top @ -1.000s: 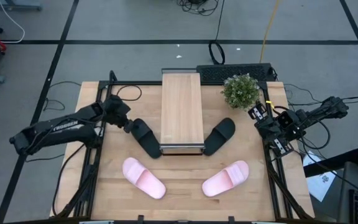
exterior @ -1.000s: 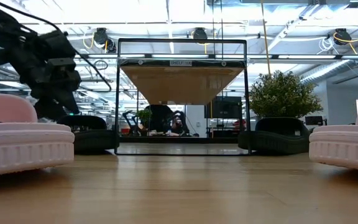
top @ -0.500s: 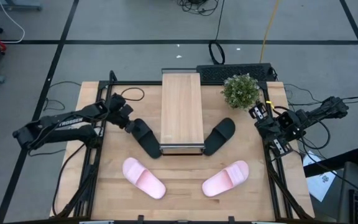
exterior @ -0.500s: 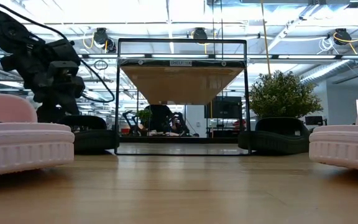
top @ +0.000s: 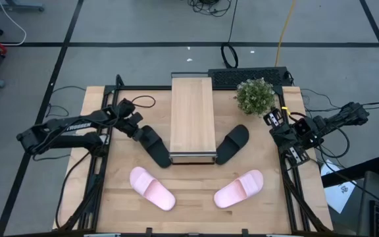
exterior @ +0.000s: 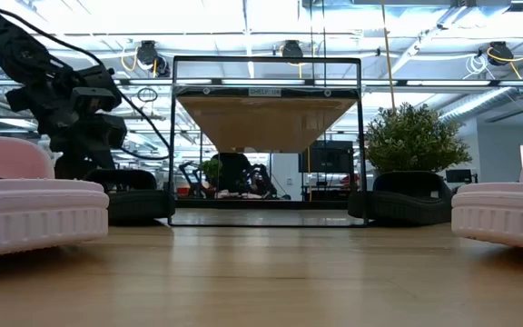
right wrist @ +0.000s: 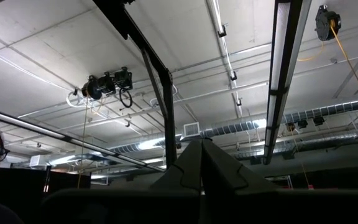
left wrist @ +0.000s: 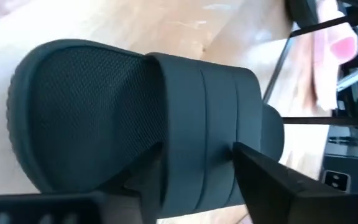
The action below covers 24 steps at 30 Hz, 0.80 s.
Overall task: Pick and place slides into the shelf
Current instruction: Put the left black slide on the shelf
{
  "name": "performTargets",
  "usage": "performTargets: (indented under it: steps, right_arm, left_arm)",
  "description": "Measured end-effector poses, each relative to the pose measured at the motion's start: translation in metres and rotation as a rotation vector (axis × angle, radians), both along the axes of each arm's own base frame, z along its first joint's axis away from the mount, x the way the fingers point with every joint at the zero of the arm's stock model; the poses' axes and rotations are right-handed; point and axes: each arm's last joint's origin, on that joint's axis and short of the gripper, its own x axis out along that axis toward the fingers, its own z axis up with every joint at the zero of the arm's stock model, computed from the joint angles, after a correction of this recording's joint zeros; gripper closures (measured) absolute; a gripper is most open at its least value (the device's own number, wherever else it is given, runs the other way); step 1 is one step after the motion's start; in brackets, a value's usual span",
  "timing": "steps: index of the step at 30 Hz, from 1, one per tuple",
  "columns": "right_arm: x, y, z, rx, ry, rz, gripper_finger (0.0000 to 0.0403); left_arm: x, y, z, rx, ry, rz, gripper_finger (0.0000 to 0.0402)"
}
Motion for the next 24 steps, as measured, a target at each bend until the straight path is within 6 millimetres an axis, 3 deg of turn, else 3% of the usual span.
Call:
performTargets:
  steps: [8, 19, 24]
  right_arm:
    - [0.0, 0.0, 0.0, 0.0, 0.0, 0.0, 0.0401]
    - [0.0, 0.0, 0.0, 0.017, 0.005, 0.018, 0.0401]
    - [0.0, 0.0, 0.0, 0.017, 0.005, 0.019, 0.0401]
  left_arm:
    - [0.005, 0.003, 0.004, 0.038, -0.087, -0.042, 0.0388]
    - [0.002, 0.0, 0.007, -0.038, -0.069, 0.008, 0.0399]
    - [-0.002, -0.003, 0.031, -0.002, -0.059, 0.017, 0.04]
